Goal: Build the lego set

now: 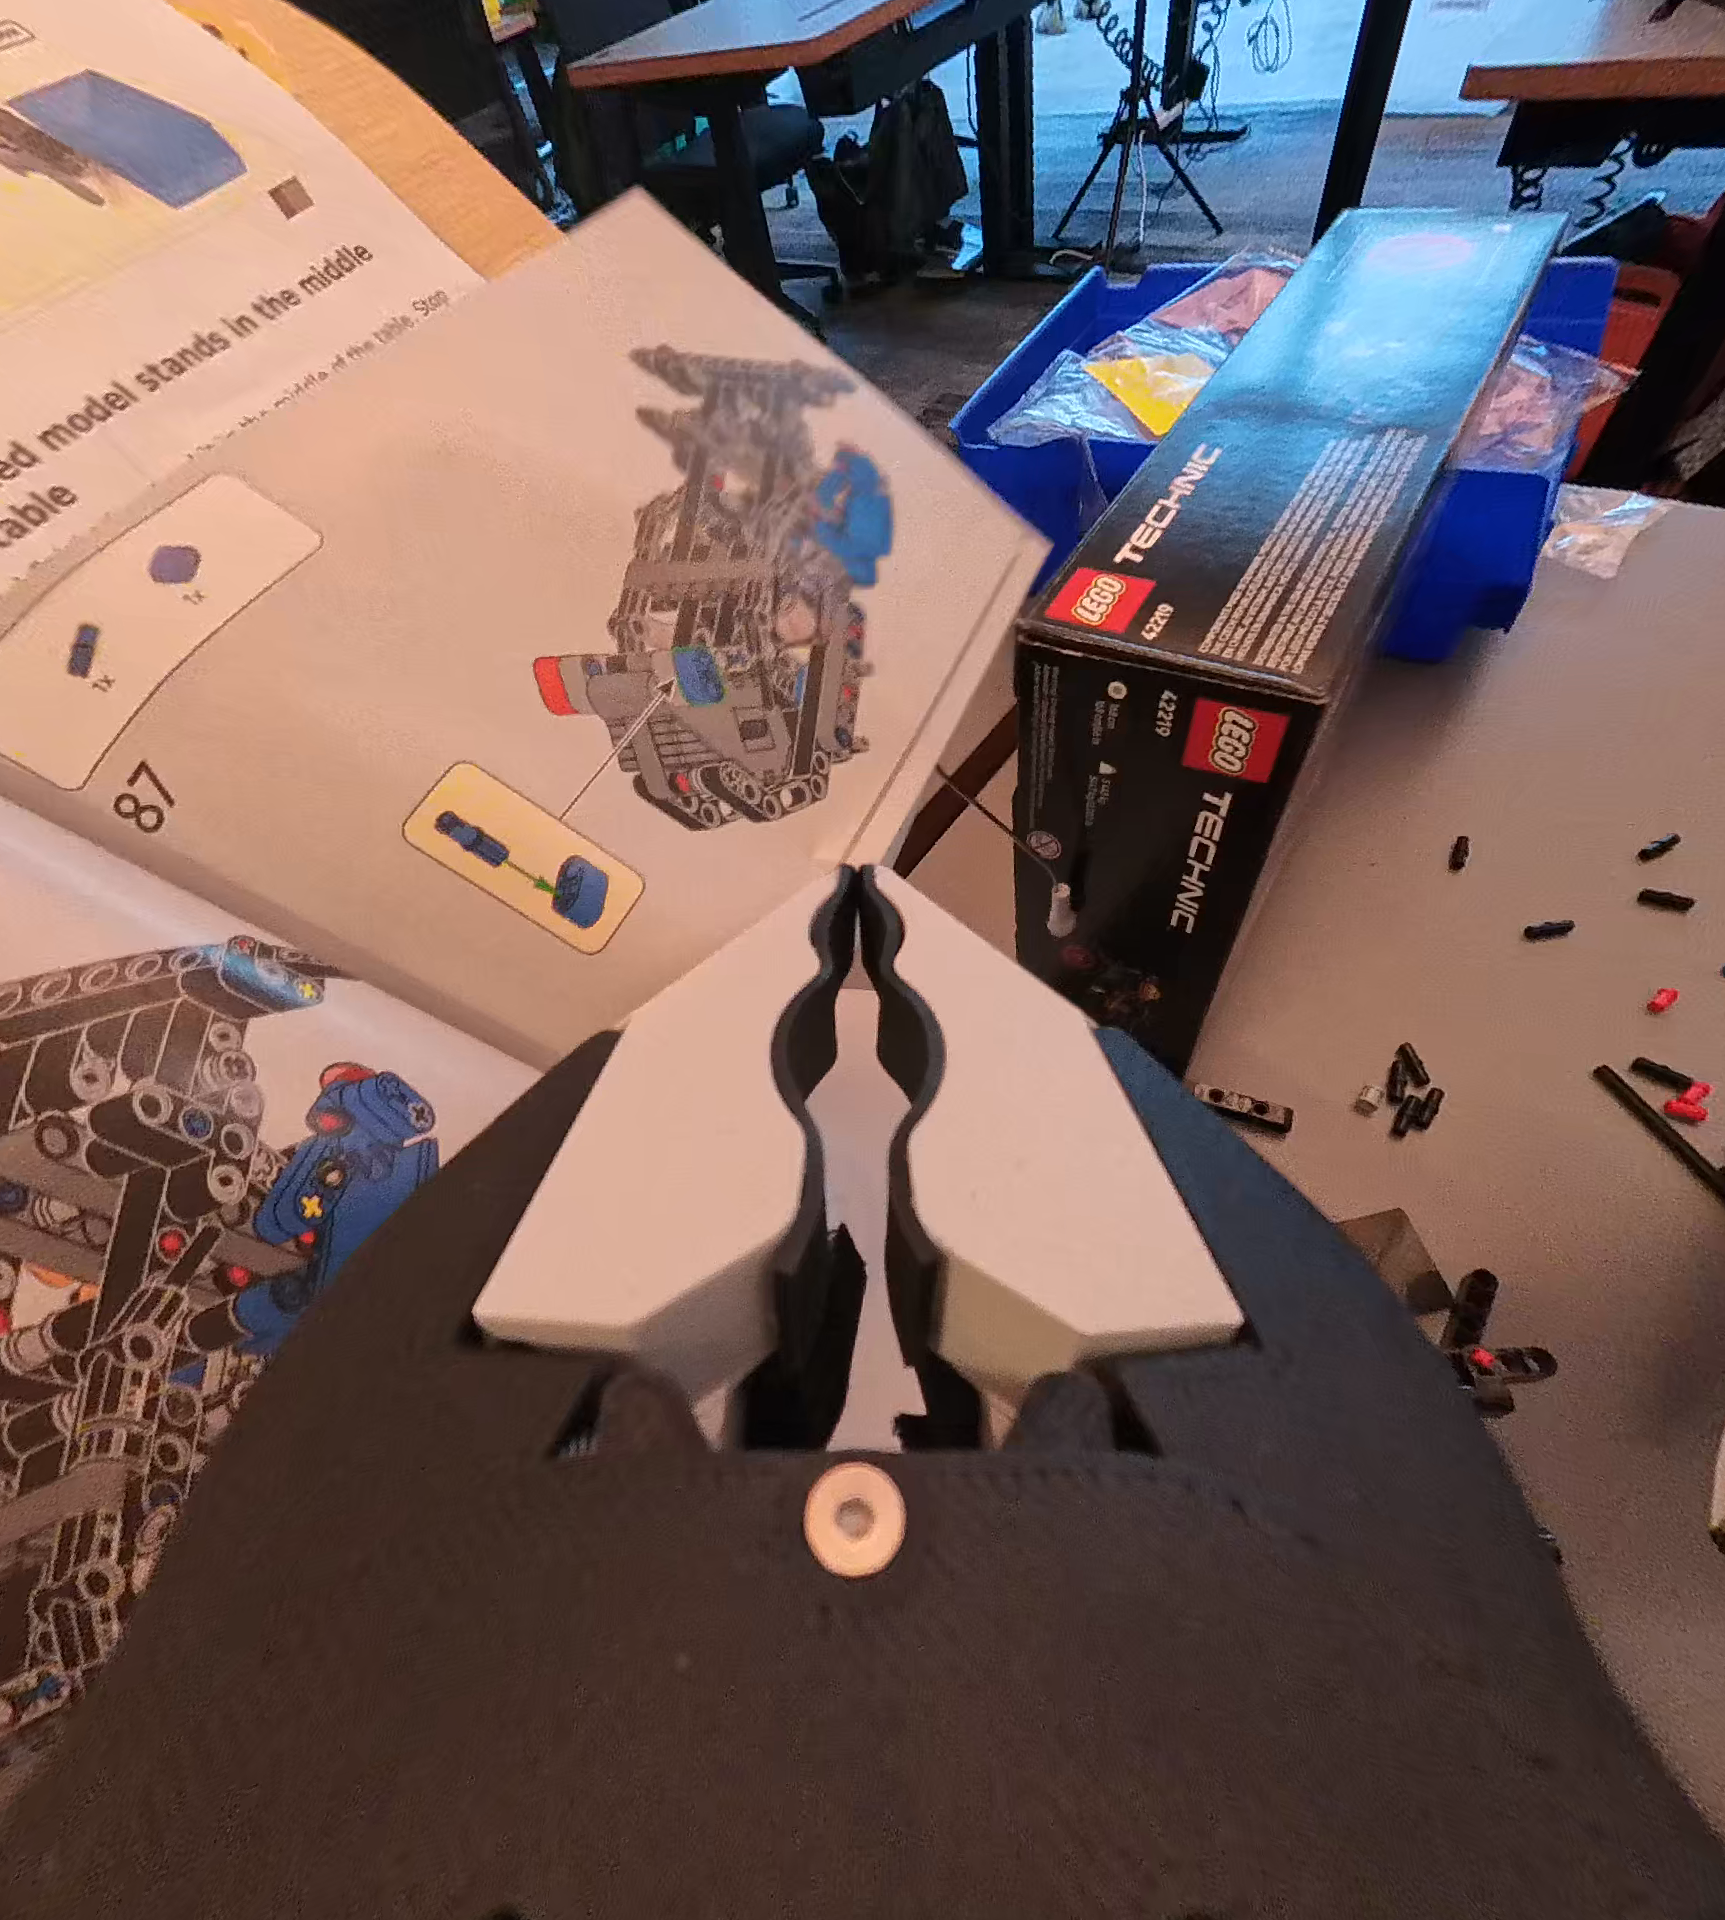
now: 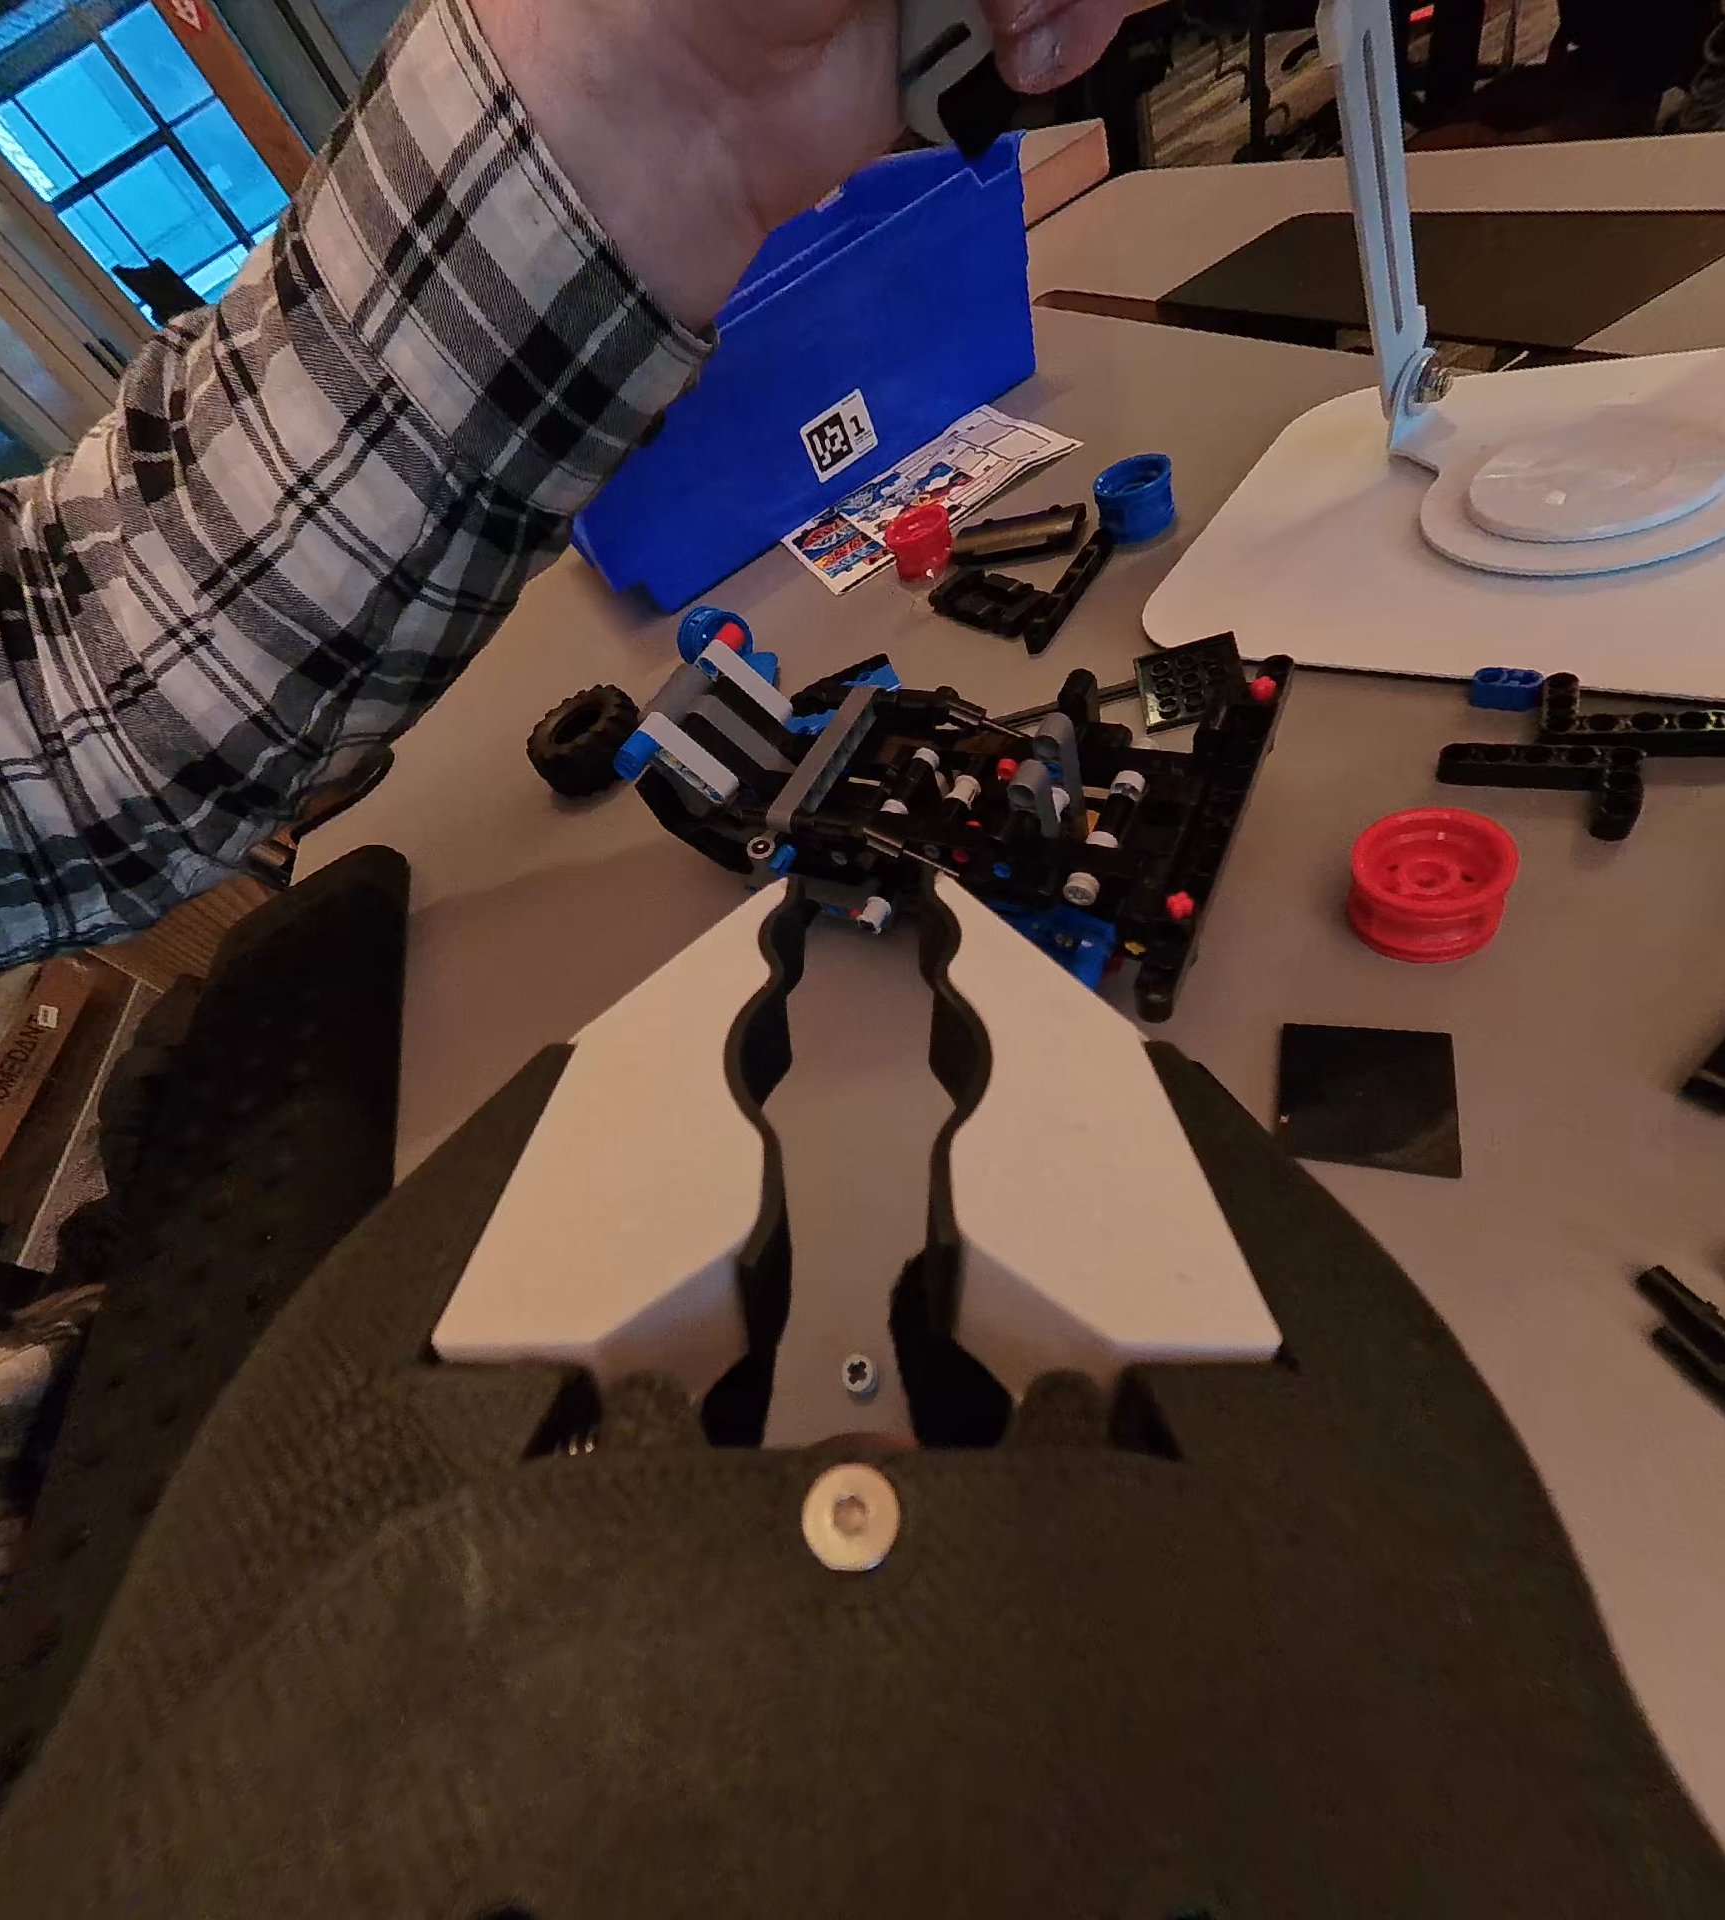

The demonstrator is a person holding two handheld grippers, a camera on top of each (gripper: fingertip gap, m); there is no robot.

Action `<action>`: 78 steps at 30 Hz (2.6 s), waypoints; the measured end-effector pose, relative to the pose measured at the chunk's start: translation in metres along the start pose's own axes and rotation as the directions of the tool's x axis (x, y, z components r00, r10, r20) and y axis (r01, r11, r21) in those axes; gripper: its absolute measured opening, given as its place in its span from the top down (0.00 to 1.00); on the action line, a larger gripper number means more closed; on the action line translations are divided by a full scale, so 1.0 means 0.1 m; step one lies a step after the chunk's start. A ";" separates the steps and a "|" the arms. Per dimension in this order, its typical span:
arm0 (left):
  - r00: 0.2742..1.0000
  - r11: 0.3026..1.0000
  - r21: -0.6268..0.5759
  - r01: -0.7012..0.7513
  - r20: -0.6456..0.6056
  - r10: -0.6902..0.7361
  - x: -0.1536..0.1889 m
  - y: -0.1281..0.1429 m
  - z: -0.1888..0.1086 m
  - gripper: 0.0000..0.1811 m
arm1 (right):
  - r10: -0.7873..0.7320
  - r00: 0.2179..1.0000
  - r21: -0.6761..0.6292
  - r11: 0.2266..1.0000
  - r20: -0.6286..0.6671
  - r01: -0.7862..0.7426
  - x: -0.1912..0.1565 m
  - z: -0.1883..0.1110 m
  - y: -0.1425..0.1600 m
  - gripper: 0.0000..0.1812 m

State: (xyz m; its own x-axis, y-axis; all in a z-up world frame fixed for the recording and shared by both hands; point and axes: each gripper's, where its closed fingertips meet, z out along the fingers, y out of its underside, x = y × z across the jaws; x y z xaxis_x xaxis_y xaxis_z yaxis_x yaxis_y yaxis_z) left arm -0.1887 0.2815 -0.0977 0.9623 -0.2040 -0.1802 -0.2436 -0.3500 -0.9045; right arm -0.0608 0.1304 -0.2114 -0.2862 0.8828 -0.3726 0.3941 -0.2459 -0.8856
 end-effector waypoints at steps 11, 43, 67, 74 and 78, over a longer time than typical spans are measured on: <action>0.996 0.996 -0.055 -0.077 0.042 0.079 -0.02 0.04 0.01 1.00 | -0.002 1.000 0.004 1.000 0.001 0.002 0.00 0.01 -0.02 0.89; 0.954 0.984 0.039 -0.174 0.255 0.159 -0.34 0.06 -0.25 1.00 | -0.592 0.697 -0.406 0.800 -0.406 0.443 2.10 0.06 -2.45 0.49; 0.963 0.984 0.078 -0.160 0.233 0.138 -0.34 0.04 -0.25 1.00 | -0.617 0.687 -0.375 0.784 -0.384 0.494 2.13 0.07 -2.50 0.59; 0.962 0.984 0.071 -0.163 0.234 0.143 -0.35 0.05 -0.24 1.00 | -0.650 0.685 -0.381 0.755 -0.329 0.534 2.02 0.15 -2.43 0.74; 0.965 0.985 0.066 -0.159 0.223 0.140 -0.34 0.06 -0.23 1.00 | -0.664 0.679 -0.380 0.743 -0.315 0.550 1.94 0.12 -2.43 0.80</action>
State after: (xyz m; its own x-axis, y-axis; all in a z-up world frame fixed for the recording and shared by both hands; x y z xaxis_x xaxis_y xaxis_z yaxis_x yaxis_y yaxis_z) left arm -0.2260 0.2654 -0.0878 0.9212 -0.0419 -0.3869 -0.3845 -0.2518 -0.8881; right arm -0.2226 0.3567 -0.0715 -0.1811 0.8883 0.4220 0.4673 0.4553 -0.7579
